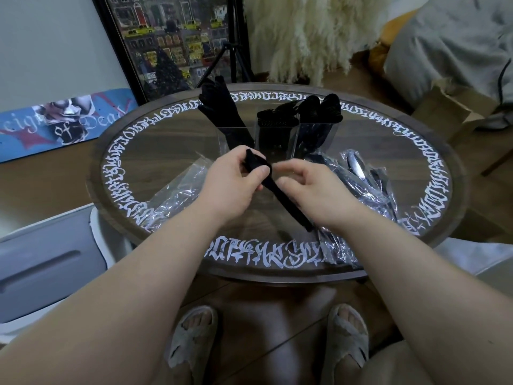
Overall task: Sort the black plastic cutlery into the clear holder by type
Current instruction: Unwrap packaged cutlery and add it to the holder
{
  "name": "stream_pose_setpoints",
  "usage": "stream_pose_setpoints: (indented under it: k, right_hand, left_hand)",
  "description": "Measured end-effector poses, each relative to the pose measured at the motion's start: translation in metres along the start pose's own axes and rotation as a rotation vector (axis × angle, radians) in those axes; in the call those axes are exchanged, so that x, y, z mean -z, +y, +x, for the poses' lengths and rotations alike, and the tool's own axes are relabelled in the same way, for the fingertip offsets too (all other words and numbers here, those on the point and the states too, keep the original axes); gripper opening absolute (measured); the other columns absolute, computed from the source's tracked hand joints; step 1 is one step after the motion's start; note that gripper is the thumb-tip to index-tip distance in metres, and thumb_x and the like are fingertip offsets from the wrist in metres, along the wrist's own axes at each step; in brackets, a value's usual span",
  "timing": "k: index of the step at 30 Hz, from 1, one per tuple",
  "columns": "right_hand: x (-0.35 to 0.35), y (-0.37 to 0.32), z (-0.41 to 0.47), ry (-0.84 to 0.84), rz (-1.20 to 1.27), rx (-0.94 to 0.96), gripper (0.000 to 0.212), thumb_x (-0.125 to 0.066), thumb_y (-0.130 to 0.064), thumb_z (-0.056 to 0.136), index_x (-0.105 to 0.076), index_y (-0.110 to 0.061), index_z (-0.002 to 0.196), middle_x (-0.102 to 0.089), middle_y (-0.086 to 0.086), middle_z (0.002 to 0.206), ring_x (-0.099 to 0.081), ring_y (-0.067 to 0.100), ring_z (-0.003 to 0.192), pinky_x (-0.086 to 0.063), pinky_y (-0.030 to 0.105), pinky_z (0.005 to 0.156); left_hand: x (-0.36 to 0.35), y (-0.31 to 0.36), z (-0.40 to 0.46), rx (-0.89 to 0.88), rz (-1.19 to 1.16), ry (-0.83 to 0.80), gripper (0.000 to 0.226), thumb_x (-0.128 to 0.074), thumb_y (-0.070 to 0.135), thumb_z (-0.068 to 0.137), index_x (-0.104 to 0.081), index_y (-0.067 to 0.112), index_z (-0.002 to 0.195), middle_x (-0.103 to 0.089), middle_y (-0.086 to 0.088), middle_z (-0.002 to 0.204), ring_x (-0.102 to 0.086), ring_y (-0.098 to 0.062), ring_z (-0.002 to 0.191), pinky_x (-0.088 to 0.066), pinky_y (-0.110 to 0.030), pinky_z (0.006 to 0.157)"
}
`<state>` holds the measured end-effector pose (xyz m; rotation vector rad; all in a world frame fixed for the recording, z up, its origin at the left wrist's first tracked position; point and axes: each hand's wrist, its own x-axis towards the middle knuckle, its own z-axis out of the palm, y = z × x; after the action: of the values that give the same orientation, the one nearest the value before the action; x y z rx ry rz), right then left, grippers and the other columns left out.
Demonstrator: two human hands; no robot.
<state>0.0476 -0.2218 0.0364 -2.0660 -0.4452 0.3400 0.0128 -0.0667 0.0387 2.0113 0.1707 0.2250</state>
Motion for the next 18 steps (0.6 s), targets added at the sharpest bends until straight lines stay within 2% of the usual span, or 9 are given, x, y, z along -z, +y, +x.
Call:
stream_pose_setpoints:
  k: [3, 7, 10, 12, 14, 16, 18]
  right_hand:
    - [-0.008, -0.006, 0.003, 0.058, 0.122, 0.06, 0.031, -0.053, -0.014, 0.094, -0.065, -0.024, 0.121, -0.073, -0.008, 0.098, -0.067, 0.006, 0.093, -0.052, 0.031, 0.089]
    - [-0.013, -0.006, 0.007, 0.135, 0.148, 0.08, 0.025, -0.058, -0.012, 0.091, -0.07, -0.024, 0.109, -0.074, -0.003, 0.09, -0.069, 0.013, 0.089, -0.054, 0.041, 0.089]
    - [-0.014, -0.006, 0.007, 0.175, 0.154, 0.097, 0.018, -0.064, -0.013, 0.088, -0.071, -0.028, 0.096, -0.073, 0.002, 0.082, -0.069, 0.02, 0.081, -0.054, 0.046, 0.084]
    - [-0.015, -0.006, 0.008, 0.214, 0.068, 0.125, 0.012, -0.066, -0.015, 0.086, -0.071, -0.025, 0.091, -0.071, 0.001, 0.078, -0.066, 0.02, 0.078, -0.054, 0.043, 0.08]
    - [-0.015, -0.008, 0.009, 0.263, 0.014, 0.117, 0.009, -0.066, -0.015, 0.085, -0.068, -0.024, 0.083, -0.068, -0.002, 0.074, -0.063, 0.018, 0.074, -0.052, 0.039, 0.075]
    - [-0.015, -0.009, 0.008, 0.303, 0.005, 0.091, 0.011, -0.064, -0.016, 0.086, -0.064, -0.024, 0.078, -0.066, -0.003, 0.073, -0.062, 0.018, 0.073, -0.052, 0.038, 0.072]
    - [-0.011, -0.01, 0.005, 0.327, 0.028, 0.071, 0.013, -0.062, -0.015, 0.088, -0.062, -0.024, 0.078, -0.065, -0.005, 0.072, -0.06, 0.015, 0.069, -0.049, 0.033, 0.067]
  left_hand:
    - [-0.004, 0.0, -0.002, -0.039, 0.013, -0.009, 0.016, -0.06, 0.013, 0.091, -0.06, 0.021, 0.104, -0.068, 0.003, 0.091, -0.065, -0.011, 0.08, -0.051, -0.023, 0.076]
    - [0.0, 0.002, -0.004, -0.053, 0.035, -0.008, 0.024, -0.056, 0.011, 0.093, -0.057, 0.022, 0.114, -0.067, 0.008, 0.091, -0.059, 0.007, 0.073, -0.041, -0.005, 0.066]
    - [0.003, 0.003, -0.006, -0.051, 0.027, -0.04, 0.031, -0.052, 0.009, 0.095, -0.056, 0.022, 0.123, -0.067, 0.009, 0.103, -0.063, -0.001, 0.094, -0.046, -0.01, 0.083]
    - [0.006, 0.004, -0.007, -0.049, 0.043, -0.06, 0.035, -0.05, 0.009, 0.096, -0.055, 0.023, 0.128, -0.066, 0.009, 0.109, -0.062, -0.002, 0.101, -0.044, -0.01, 0.087]
    - [0.009, 0.006, -0.008, -0.063, 0.059, -0.05, 0.035, -0.051, 0.01, 0.096, -0.057, 0.024, 0.128, -0.066, 0.011, 0.107, -0.06, 0.005, 0.096, -0.042, -0.006, 0.084]
    - [0.014, 0.01, -0.012, -0.081, 0.065, 0.02, 0.028, -0.056, 0.011, 0.094, -0.063, 0.026, 0.117, -0.065, 0.015, 0.089, -0.057, 0.013, 0.076, -0.04, -0.001, 0.071]
    - [0.02, 0.013, -0.015, -0.096, 0.073, 0.153, 0.021, -0.062, 0.014, 0.09, -0.066, 0.03, 0.103, -0.063, 0.018, 0.079, -0.056, 0.01, 0.069, -0.044, -0.007, 0.07]
